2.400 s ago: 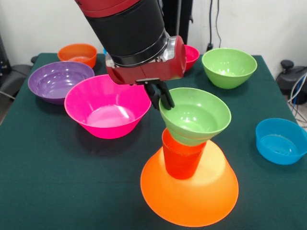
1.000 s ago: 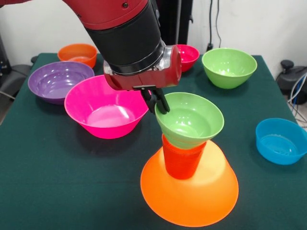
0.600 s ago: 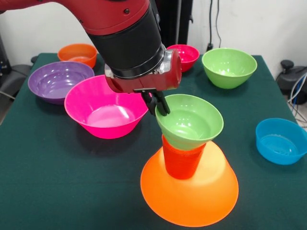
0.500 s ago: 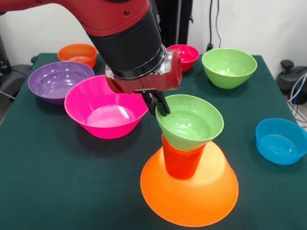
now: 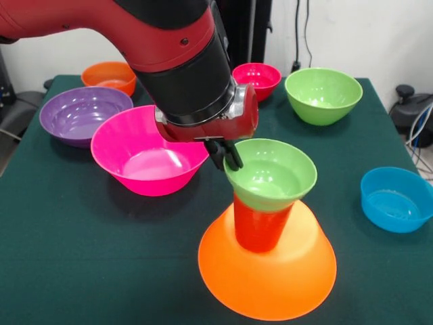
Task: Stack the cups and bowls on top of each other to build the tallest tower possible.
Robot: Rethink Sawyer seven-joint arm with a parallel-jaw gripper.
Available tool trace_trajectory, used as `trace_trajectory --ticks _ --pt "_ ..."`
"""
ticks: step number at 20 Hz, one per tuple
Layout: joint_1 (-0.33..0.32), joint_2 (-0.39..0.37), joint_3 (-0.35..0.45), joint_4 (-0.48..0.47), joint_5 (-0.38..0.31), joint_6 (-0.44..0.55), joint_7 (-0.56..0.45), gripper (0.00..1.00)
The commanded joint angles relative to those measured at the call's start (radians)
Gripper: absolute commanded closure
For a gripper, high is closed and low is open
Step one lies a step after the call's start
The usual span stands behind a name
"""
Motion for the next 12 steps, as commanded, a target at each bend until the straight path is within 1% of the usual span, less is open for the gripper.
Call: trace_trajectory --ticks 1,12 --pt "0.036 0.03 -0.032 -0.025 -0.064 0.032 -0.043 1.0" --pt "0.049 0.053 -0.045 -0.07 -0.076 0.072 -0.041 1.0"
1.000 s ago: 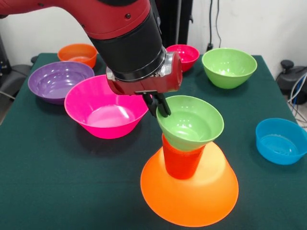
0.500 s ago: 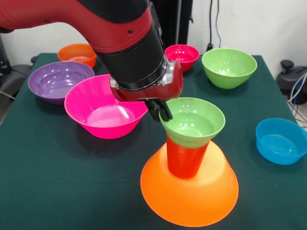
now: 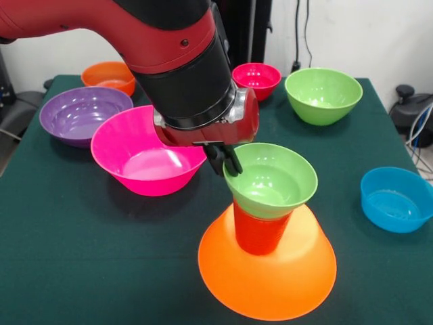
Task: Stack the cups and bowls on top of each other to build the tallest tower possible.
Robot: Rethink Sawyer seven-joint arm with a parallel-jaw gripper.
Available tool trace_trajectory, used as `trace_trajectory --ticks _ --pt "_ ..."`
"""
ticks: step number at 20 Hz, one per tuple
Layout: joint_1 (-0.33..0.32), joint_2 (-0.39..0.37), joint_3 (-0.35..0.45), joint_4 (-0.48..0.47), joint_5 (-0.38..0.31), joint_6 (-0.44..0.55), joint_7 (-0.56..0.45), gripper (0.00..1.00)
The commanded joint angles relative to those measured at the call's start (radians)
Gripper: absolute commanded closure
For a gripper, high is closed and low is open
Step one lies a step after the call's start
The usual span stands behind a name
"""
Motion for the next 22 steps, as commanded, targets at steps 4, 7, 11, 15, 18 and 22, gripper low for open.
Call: trace_trajectory --ticks 4,7,11,15,18,22 --pt "0.038 0.045 -0.043 -0.04 -0.071 0.066 -0.04 1.0" --pt "0.04 0.046 -0.044 -0.046 -0.072 0.062 -0.037 1.0" --pt "0.044 0.047 -0.047 -0.048 -0.073 0.062 -0.032 1.0" --pt "0.043 0.047 -0.048 -0.045 -0.07 0.072 -0.034 1.0" --pt "0.042 0.047 -0.046 -0.046 -0.067 0.078 -0.037 1.0" --pt "0.041 0.049 -0.042 -0.052 -0.064 0.089 -0.043 1.0"
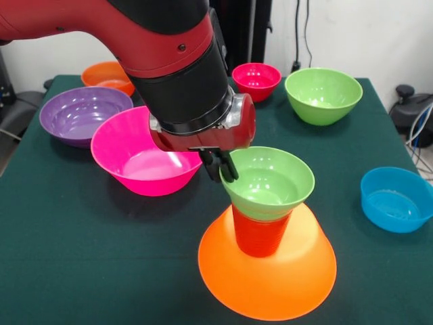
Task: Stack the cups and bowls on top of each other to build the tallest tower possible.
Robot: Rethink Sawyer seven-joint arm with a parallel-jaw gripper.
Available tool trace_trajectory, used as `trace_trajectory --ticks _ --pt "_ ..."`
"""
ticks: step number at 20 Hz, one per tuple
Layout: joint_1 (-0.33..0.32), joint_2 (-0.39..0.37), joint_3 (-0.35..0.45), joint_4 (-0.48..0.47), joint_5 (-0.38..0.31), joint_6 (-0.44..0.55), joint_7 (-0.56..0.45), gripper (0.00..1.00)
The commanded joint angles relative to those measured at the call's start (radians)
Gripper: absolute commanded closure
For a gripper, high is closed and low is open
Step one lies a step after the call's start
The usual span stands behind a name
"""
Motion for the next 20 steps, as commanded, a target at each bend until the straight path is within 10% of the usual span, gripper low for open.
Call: trace_trajectory --ticks 1,3,4,20 --pt "0.033 0.038 -0.033 -0.023 -0.055 0.09 -0.043 1.0" --pt "0.033 0.039 -0.032 -0.024 -0.054 0.091 -0.044 1.0" --pt "0.033 0.039 -0.031 -0.024 -0.053 0.091 -0.044 0.0" --pt "0.027 0.022 -0.029 0.014 -0.044 0.057 -0.044 0.0"
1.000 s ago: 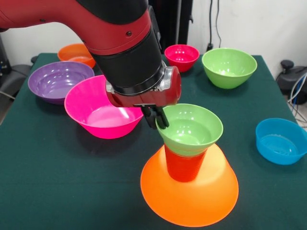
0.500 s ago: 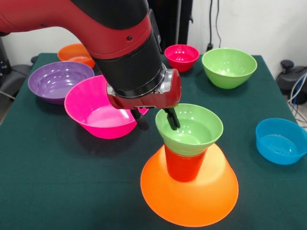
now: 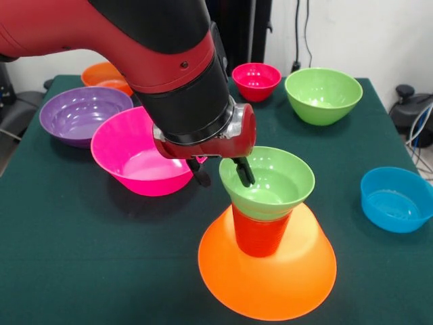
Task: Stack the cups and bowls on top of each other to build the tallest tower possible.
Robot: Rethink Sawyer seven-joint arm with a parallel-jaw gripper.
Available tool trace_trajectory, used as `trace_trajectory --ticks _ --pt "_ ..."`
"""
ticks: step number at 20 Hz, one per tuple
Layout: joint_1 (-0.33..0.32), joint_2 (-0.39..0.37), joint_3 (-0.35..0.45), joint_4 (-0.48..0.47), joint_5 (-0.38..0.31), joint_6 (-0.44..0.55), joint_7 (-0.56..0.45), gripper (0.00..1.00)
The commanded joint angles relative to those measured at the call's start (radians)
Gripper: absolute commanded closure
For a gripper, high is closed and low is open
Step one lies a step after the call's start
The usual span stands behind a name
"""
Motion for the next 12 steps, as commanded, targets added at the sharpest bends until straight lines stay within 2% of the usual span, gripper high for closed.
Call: trace_trajectory --ticks 1,6,12 --pt "0.025 -0.004 -0.029 0.016 -0.043 0.058 -0.043 0.0" --pt "0.02 -0.025 -0.026 0.0 -0.034 0.084 -0.04 0.0" --pt "0.018 -0.085 -0.027 0.038 -0.016 0.113 -0.031 0.0"
